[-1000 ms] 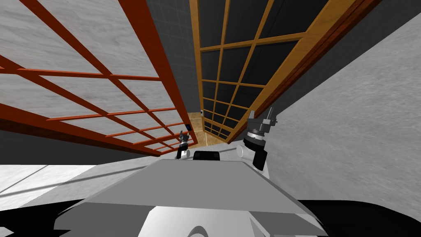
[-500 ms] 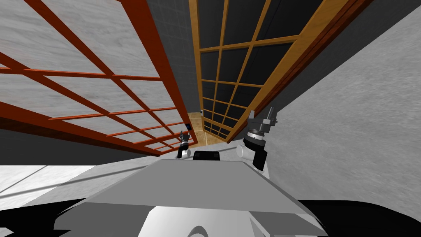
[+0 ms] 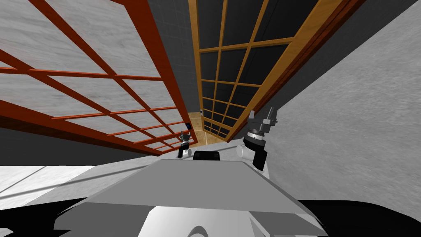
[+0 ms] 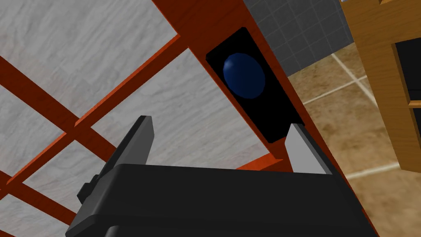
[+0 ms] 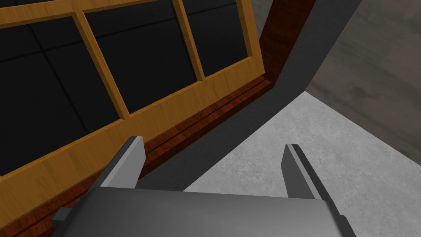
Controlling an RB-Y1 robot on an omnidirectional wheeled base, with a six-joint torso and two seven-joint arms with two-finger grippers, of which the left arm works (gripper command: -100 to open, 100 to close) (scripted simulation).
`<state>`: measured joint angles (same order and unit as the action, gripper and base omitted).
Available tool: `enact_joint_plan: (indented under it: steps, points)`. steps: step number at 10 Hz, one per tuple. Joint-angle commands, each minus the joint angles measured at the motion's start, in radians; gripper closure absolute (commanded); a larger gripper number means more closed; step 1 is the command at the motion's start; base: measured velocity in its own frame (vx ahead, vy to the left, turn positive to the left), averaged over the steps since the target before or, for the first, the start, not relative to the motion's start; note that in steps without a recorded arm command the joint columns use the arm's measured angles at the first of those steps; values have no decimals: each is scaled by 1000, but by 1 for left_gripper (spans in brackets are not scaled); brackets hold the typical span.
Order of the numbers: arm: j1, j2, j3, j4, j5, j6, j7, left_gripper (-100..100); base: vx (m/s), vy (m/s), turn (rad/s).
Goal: Push the door open
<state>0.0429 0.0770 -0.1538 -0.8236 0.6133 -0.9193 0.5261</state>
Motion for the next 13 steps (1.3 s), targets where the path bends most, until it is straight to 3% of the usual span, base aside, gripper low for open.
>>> enact_joint_plan:
  steps: [1,13]
  points:
    - [-2,-3,-2,1,6,0,36,-100,-31,-1,-9]
    - [-33,-36,-21,24,80,1,356,-100,-28,1,-16]
